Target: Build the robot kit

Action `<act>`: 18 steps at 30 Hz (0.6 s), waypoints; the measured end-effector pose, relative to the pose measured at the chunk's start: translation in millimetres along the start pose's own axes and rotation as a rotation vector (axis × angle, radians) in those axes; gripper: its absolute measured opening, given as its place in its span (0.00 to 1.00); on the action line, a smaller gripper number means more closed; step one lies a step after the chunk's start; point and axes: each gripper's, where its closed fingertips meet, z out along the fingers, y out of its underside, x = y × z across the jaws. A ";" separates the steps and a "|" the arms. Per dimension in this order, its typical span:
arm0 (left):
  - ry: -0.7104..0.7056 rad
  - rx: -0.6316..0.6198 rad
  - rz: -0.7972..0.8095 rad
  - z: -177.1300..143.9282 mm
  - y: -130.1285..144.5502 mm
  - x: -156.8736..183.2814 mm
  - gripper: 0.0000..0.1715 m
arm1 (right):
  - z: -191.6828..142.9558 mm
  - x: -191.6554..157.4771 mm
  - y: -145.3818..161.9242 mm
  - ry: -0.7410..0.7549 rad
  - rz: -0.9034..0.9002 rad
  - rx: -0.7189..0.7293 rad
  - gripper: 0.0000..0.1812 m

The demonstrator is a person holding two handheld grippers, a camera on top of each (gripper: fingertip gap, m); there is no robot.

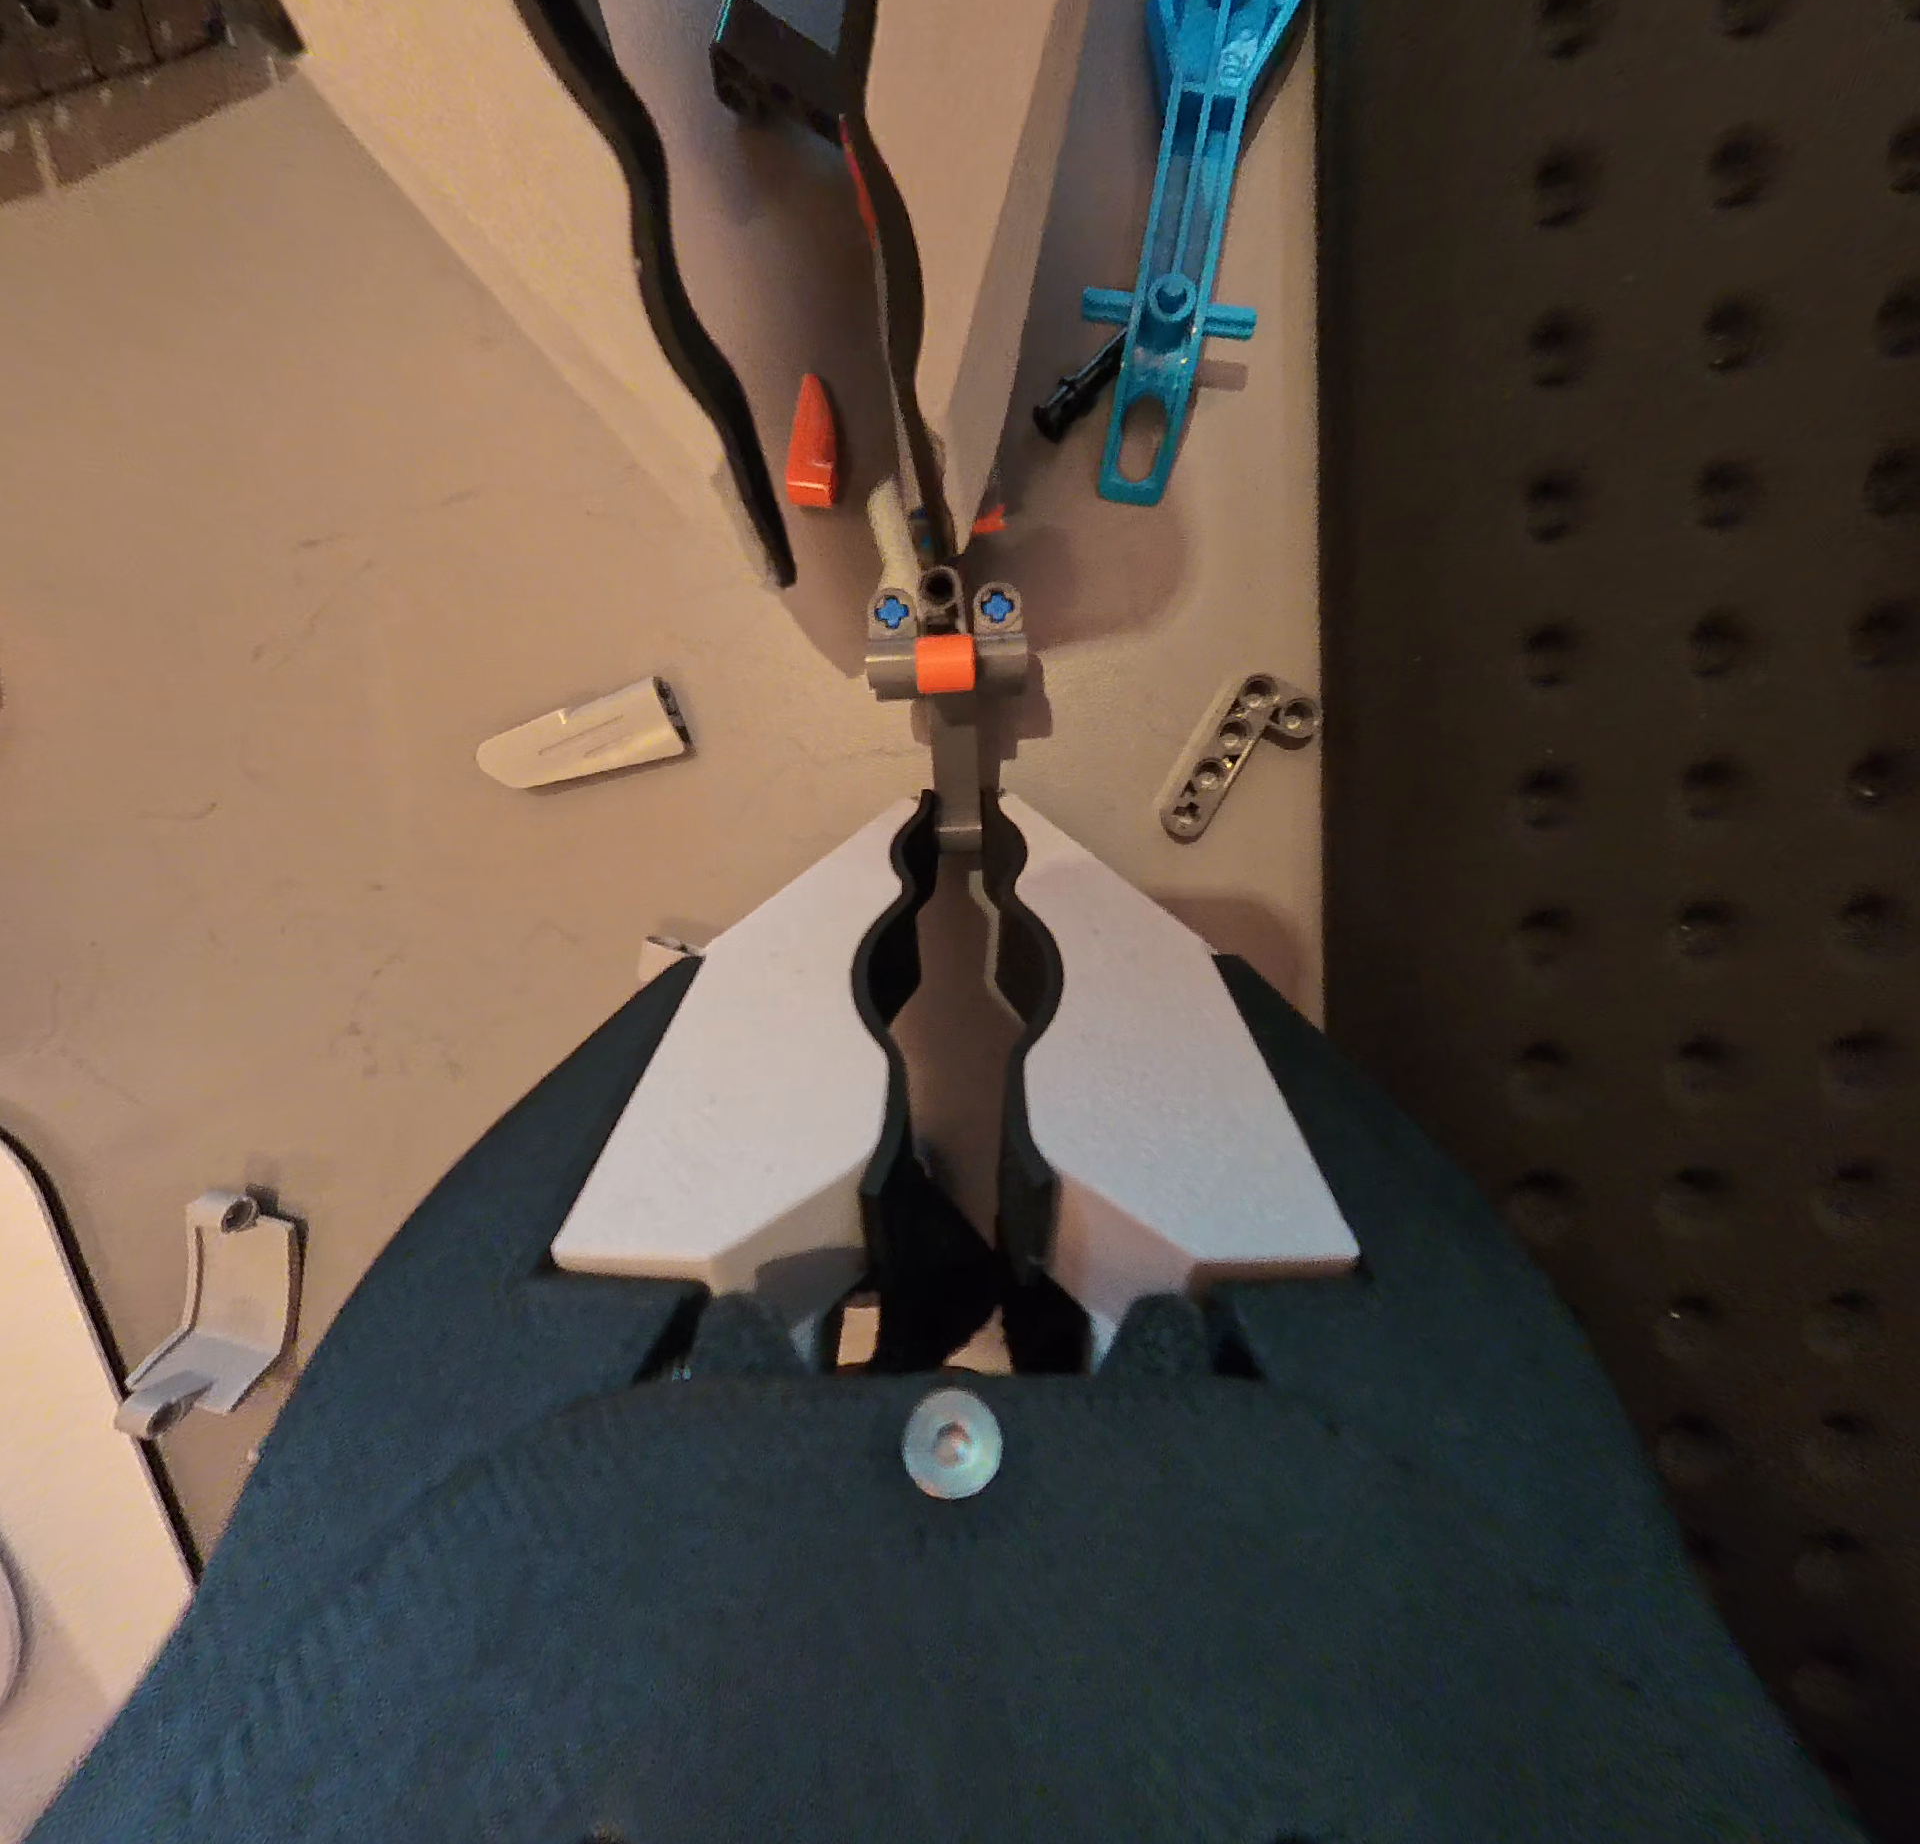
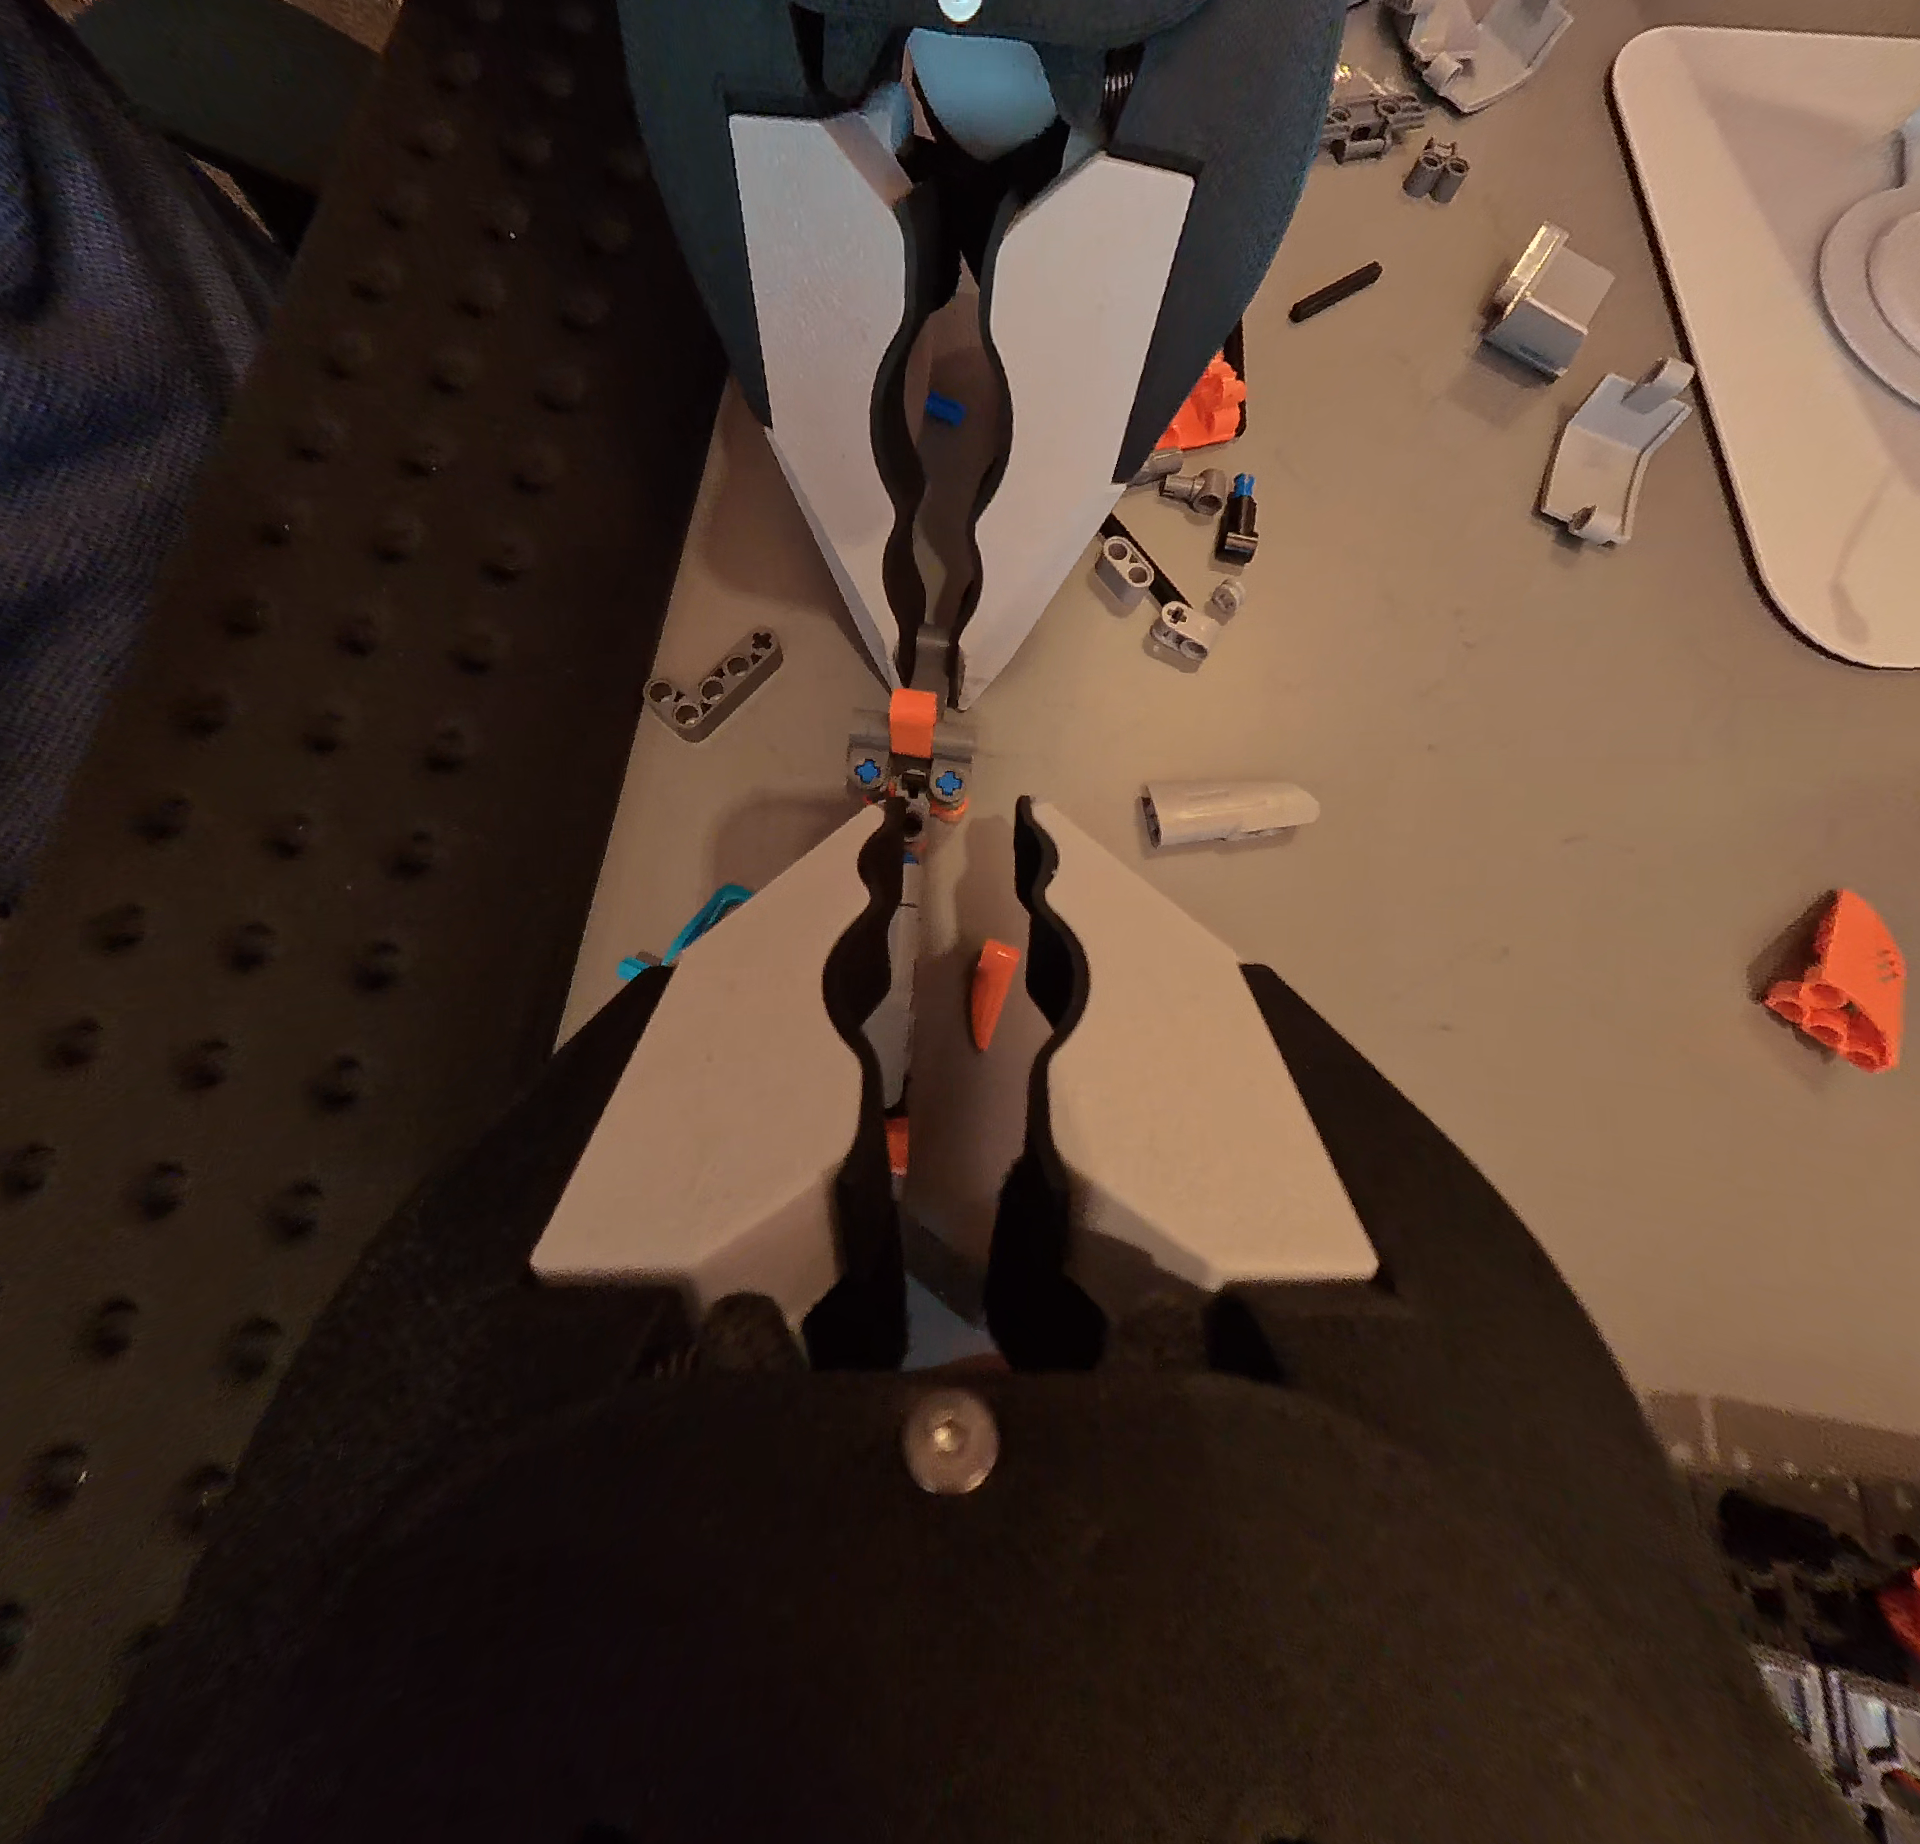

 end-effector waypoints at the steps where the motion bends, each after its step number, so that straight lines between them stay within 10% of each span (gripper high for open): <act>1: 0.000 -0.004 0.003 -0.2 0.2 0.1 0.04 | 0.0 0.9 -0.7 0.003 -0.001 0.003 0.10; 18: 0.012 -0.027 -0.013 -0.6 1.9 1.0 0.04 | 9.8 1.0 -3.6 -0.018 0.005 -0.008 0.00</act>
